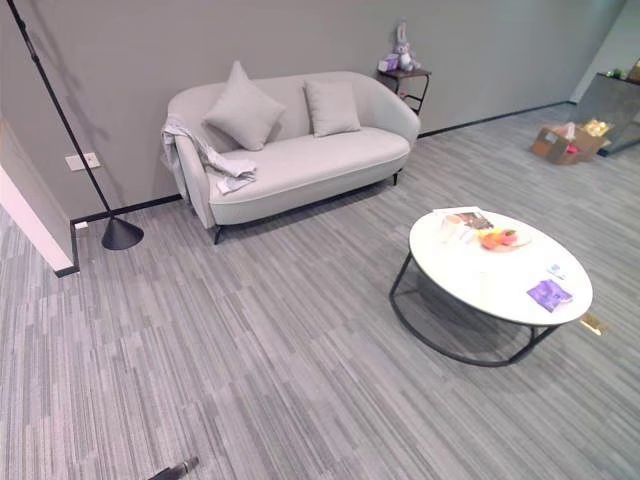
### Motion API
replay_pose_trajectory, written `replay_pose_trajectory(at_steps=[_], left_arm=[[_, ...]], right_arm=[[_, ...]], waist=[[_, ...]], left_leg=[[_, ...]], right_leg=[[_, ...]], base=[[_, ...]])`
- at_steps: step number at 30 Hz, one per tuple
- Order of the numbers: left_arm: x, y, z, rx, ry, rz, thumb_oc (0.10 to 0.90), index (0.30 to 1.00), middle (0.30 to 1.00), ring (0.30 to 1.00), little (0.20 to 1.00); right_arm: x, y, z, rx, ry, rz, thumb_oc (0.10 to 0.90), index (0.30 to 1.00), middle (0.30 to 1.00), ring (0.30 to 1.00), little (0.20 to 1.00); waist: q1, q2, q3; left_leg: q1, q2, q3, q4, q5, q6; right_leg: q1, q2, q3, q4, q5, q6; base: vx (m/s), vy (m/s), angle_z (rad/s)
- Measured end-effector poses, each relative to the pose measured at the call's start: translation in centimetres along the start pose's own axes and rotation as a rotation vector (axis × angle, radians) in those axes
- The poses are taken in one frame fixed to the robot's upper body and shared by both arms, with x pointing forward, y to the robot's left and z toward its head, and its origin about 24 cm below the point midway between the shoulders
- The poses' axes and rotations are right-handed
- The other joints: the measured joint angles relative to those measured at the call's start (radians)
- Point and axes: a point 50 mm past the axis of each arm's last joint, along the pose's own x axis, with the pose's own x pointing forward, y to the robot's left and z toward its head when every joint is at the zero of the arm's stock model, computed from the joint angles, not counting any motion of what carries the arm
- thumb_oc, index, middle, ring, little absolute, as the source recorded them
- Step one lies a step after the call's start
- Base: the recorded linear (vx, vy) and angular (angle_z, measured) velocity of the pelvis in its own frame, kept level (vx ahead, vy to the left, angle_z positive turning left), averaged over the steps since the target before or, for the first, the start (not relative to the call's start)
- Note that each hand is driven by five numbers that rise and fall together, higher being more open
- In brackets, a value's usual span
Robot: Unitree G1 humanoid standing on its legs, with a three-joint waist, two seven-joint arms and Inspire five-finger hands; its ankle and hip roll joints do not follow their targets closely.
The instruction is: Hang the clothes on the sofa on the clothes rack.
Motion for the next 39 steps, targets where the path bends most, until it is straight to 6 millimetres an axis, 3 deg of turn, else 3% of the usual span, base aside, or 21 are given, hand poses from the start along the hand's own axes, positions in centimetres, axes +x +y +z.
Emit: replay_pose_trajectory(at_steps=[3, 9, 14, 39], left_arm=[[0.0, -0.3, 0.1, 0.023, 0.001, -0.009, 0.8, 0.9, 0.9, 0.9, 0.9], [0.2, -0.9, 0.8, 0.151, -0.008, -0.04, 0.8, 0.9, 0.9, 0.9, 0.9], [0.2, -1.3, 1.0, 0.205, -0.01, -0.066, 0.8, 0.9, 0.9, 0.9, 0.9], [0.4, -2.5, 2.3, 0.347, -0.046, -0.095, 0.8, 0.9, 0.9, 0.9, 0.9]], right_arm=[[0.0, 0.5, 0.1, -0.047, -0.003, 0.011, 0.8, 0.9, 0.9, 0.9, 0.9], [0.0, 2.3, 0.6, -0.395, -0.047, 0.095, 0.8, 0.9, 0.9, 0.9, 0.9], [-0.1, 3.5, 0.8, -0.553, -0.078, 0.155, 0.8, 0.9, 0.9, 0.9, 0.9], [-0.2, 4.3, 1.0, -0.713, -0.097, 0.191, 0.8, 0.9, 0.9, 0.9, 0.9]], waist=[[-0.001, 0.0, 0.001], [-0.002, 0.003, 0.012], [-0.016, 0.0, 0.019], [-0.032, -0.011, 0.059]], left_leg=[[0.006, 0.001, 0.002, -0.001, 0.0, 0.0], [0.012, 0.006, 0.026, -0.002, 0.001, -0.002], [0.014, 0.006, 0.039, -0.002, 0.0, -0.002], [-0.01, -0.004, 0.057, -0.007, -0.008, 0.01]], right_leg=[[0.01, 0.002, 0.003, -0.009, 0.003, -0.001], [0.006, 0.004, 0.026, -0.015, 0.007, 0.001], [0.005, 0.005, 0.037, -0.016, 0.017, 0.002], [-0.028, -0.007, 0.058, -0.013, 0.033, 0.017]], base=[[-0.01, -0.002, -0.02], [-0.02, 0.004, -0.1], [-0.01, 0.022, -0.09], [0.02, 0.065, -0.02]])
